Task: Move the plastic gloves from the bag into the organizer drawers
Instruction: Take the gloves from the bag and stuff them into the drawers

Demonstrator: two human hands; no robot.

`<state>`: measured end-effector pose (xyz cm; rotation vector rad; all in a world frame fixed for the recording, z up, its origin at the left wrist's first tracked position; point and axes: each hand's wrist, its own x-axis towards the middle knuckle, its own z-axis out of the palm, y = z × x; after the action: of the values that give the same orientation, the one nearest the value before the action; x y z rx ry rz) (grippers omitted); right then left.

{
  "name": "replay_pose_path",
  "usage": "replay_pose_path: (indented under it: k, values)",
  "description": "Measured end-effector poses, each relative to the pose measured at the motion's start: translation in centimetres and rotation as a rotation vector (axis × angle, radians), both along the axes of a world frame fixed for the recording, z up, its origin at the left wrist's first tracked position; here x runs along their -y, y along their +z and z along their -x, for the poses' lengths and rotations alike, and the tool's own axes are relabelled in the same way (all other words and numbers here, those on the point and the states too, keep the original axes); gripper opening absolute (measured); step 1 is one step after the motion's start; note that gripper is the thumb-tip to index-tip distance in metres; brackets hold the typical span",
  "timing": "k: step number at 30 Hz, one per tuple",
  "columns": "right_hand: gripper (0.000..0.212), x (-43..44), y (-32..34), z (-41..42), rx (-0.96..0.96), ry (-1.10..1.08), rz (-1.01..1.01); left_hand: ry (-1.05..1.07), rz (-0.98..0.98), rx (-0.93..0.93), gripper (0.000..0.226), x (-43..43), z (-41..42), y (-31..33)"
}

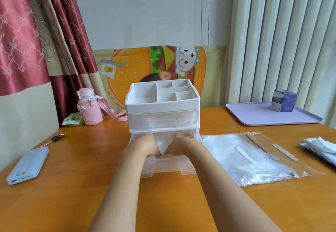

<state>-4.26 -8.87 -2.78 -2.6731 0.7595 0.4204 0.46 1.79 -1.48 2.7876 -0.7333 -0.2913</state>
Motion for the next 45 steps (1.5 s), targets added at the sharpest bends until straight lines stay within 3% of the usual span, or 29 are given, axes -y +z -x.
replay_pose_path:
  k: [2,4,9,12,18,24,27,30,35,40,43,45]
  values:
    - [0.097,-0.1,0.3,0.3,-0.017,0.056,0.060,-0.004,0.041,-0.008,0.055,-0.2,-0.1,0.2]
    - [0.089,-0.1,0.9,0.7,-0.032,0.118,0.110,-0.020,0.051,-0.015,0.061,-0.3,-0.3,0.2]
    - [0.058,0.5,1.6,1.8,0.027,0.240,0.124,-0.085,-0.040,-0.075,0.037,-0.3,-0.7,-0.8]
    - [0.046,1.2,3.7,3.5,0.044,0.399,0.166,-0.105,-0.042,-0.077,0.037,-0.1,-1.0,-0.9]
    - [0.065,3.0,6.7,7.6,0.072,0.545,0.175,-0.111,-0.036,-0.085,0.044,-0.3,-0.9,-0.8]
    - [0.026,3.9,6.9,8.7,0.046,0.623,0.163,-0.098,-0.025,-0.069,0.049,-0.3,-0.4,-0.6]
    - [0.040,3.8,6.5,8.4,0.010,0.616,0.186,-0.097,-0.040,-0.066,0.051,-0.4,-0.1,-0.1]
    - [0.054,3.7,5.2,7.7,-0.012,0.627,0.261,-0.111,0.041,-0.043,0.038,-0.7,-0.1,0.9]
    - [0.044,3.9,4.7,7.3,0.033,0.633,0.251,-0.327,0.213,-0.103,0.033,-0.3,1.7,2.4]
    - [0.029,4.8,5.4,8.3,0.177,0.605,0.150,-0.399,0.022,-0.156,0.038,0.9,2.6,1.9]
    - [0.012,6.9,6.6,10.0,0.405,0.526,-0.041,-0.349,0.000,-0.121,0.063,1.1,2.9,1.8]
    - [0.013,8.9,6.9,11.4,0.539,0.410,-0.082,-0.345,0.013,-0.125,0.064,1.0,3.2,2.0]
